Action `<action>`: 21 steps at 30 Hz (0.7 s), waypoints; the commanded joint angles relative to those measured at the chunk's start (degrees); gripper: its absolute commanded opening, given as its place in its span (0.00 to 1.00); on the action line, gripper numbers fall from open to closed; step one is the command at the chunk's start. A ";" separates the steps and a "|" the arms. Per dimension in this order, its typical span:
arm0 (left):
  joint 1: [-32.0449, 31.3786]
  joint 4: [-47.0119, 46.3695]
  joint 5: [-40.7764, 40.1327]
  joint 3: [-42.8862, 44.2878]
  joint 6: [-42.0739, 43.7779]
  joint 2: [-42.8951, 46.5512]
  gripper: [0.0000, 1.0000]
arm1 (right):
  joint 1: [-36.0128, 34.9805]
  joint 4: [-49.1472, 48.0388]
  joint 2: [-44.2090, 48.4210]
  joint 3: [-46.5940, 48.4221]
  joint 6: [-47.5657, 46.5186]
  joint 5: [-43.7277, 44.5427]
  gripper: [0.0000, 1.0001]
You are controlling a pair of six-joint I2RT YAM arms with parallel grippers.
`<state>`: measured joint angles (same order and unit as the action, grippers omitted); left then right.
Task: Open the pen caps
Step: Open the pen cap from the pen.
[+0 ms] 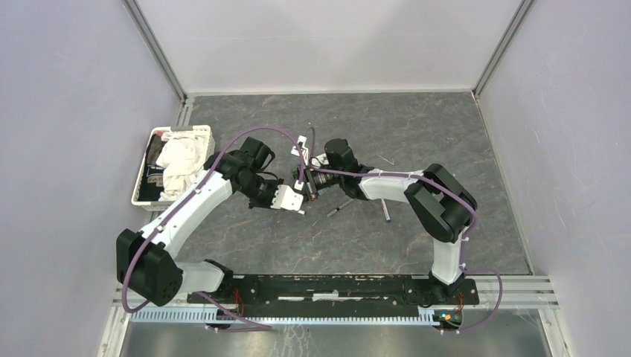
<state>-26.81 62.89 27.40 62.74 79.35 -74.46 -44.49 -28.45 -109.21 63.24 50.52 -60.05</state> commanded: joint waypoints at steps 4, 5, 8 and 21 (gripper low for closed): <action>-0.35 -3.54 0.14 1.42 -1.89 0.36 0.02 | -1.04 -5.98 1.38 -1.09 1.52 -2.36 0.00; -0.35 -3.68 -0.35 1.38 -1.92 0.36 0.02 | -0.80 -4.97 1.90 -1.67 0.54 -2.44 0.00; -0.26 -4.68 -3.28 0.97 -1.92 0.28 0.02 | 0.61 -0.76 4.00 -4.53 -3.47 -2.27 0.00; 8.77 -8.72 -13.12 1.65 6.43 -3.43 0.02 | 6.91 41.51 16.18 -12.46 -37.43 9.25 0.00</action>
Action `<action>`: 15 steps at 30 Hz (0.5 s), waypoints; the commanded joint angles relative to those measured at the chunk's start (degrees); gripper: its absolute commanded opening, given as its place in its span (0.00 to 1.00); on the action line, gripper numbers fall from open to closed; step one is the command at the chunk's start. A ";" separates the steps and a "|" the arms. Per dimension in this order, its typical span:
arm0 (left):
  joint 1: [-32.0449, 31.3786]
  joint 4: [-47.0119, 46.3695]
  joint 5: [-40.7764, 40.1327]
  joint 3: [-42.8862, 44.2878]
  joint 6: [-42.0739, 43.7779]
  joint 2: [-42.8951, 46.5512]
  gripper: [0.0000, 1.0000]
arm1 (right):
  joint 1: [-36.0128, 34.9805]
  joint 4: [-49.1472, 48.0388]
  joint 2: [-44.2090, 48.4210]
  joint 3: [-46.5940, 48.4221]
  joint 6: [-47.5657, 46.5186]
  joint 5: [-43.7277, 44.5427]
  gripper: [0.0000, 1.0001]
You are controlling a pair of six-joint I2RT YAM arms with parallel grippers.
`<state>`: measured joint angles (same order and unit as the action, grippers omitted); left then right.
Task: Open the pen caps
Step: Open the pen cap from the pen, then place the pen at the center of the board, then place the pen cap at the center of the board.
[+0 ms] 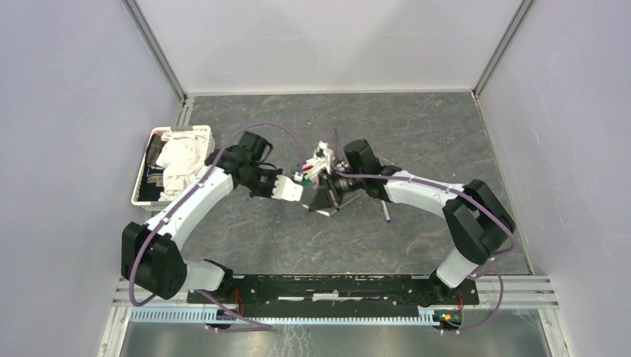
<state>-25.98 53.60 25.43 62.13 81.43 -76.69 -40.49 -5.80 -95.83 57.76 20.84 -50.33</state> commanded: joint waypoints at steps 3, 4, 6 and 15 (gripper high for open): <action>9.49 -0.03 -11.32 1.75 6.02 -1.25 0.02 | 4.37 18.48 5.88 -9.22 -7.66 -0.55 0.00; 9.81 -0.50 -11.30 1.26 6.22 -1.00 0.02 | 4.72 18.34 6.62 -9.72 -7.59 -0.65 0.00; 10.22 -1.42 -10.37 0.54 5.37 -0.88 0.02 | 5.66 18.40 8.65 -10.16 -7.50 0.24 0.00; 9.41 -13.39 4.10 -8.55 -19.57 -1.82 0.10 | 9.17 18.90 19.09 -13.34 -5.61 34.68 0.00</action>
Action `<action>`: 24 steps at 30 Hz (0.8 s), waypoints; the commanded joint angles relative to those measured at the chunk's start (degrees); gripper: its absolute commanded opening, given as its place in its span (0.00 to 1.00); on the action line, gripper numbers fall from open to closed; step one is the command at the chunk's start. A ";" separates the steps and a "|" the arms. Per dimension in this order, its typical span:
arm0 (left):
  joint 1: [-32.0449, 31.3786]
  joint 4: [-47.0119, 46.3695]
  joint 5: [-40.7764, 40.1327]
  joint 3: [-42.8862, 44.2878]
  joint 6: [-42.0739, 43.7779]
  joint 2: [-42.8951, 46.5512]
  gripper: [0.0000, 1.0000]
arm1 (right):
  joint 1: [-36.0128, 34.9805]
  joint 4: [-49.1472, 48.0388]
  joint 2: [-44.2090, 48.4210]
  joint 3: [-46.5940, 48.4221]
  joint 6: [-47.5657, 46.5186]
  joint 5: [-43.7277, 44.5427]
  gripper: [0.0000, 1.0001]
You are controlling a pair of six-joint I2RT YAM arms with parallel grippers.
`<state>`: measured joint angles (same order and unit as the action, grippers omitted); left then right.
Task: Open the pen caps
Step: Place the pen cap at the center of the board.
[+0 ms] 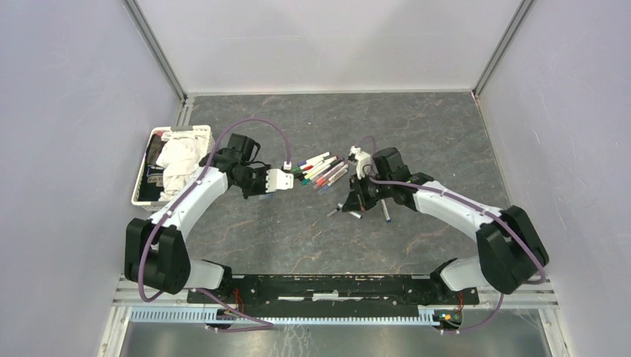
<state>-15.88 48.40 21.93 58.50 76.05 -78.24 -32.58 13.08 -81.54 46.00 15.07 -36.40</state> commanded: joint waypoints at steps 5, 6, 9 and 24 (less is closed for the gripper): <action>-4.33 -17.82 4.49 -13.83 -19.57 0.22 0.13 | 3.94 -1.05 9.56 -4.29 1.51 38.40 0.00; -4.79 -19.48 3.38 -14.90 -20.18 0.01 0.13 | 4.54 -1.19 9.85 -4.71 1.54 41.71 0.00; -5.32 -23.08 0.59 -16.58 -21.58 -1.24 0.13 | 6.22 -3.12 10.26 -6.71 1.74 47.41 0.00; -5.71 -23.82 -3.28 -16.54 -23.17 -2.95 0.53 | 9.47 -12.68 4.03 -14.67 3.82 50.14 0.01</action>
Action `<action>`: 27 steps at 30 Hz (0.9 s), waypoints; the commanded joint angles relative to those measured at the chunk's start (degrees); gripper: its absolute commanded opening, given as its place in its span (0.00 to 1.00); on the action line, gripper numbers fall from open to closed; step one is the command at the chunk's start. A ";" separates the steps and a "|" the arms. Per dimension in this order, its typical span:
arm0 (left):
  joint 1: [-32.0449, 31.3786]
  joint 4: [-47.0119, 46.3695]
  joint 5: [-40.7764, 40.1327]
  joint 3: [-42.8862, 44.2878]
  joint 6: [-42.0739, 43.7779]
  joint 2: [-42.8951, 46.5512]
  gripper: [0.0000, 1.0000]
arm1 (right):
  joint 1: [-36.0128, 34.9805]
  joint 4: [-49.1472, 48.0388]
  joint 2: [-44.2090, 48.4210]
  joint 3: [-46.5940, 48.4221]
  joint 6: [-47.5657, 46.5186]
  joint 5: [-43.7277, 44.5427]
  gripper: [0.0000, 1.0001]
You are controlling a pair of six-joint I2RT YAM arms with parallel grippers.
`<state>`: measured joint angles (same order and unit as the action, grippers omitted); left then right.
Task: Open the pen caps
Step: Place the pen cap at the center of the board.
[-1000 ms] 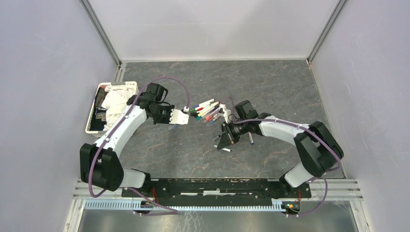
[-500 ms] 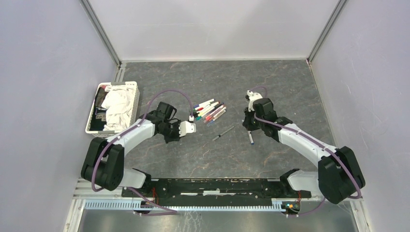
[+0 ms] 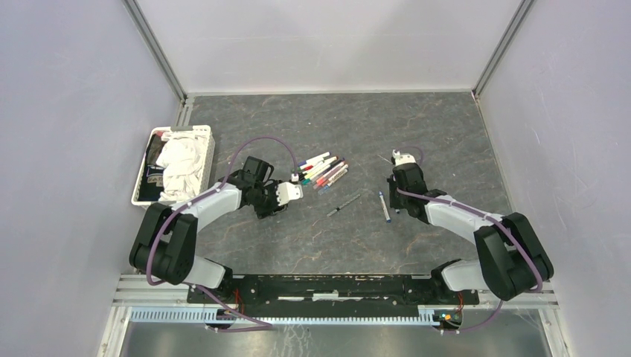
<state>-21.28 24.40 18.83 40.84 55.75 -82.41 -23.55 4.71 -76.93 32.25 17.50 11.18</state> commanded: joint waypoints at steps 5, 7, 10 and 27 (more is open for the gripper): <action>-0.30 2.84 1.17 4.26 -3.93 2.85 0.57 | 0.43 -6.04 -2.28 -1.38 2.24 1.58 0.11; -0.30 3.88 2.13 6.06 -5.07 3.37 0.58 | 0.38 -6.48 -2.58 -1.56 2.63 1.07 0.13; -0.30 5.60 3.34 9.69 -7.06 3.86 0.59 | 0.41 -6.91 -3.03 -1.69 2.88 0.25 0.21; 3.97 15.64 0.99 31.90 -16.73 7.05 1.00 | 0.67 0.30 3.12 4.21 3.06 0.94 0.35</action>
<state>-19.20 38.24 21.02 66.83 44.14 -77.82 -23.14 2.33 -76.88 31.51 19.79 10.57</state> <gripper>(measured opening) 0.994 0.335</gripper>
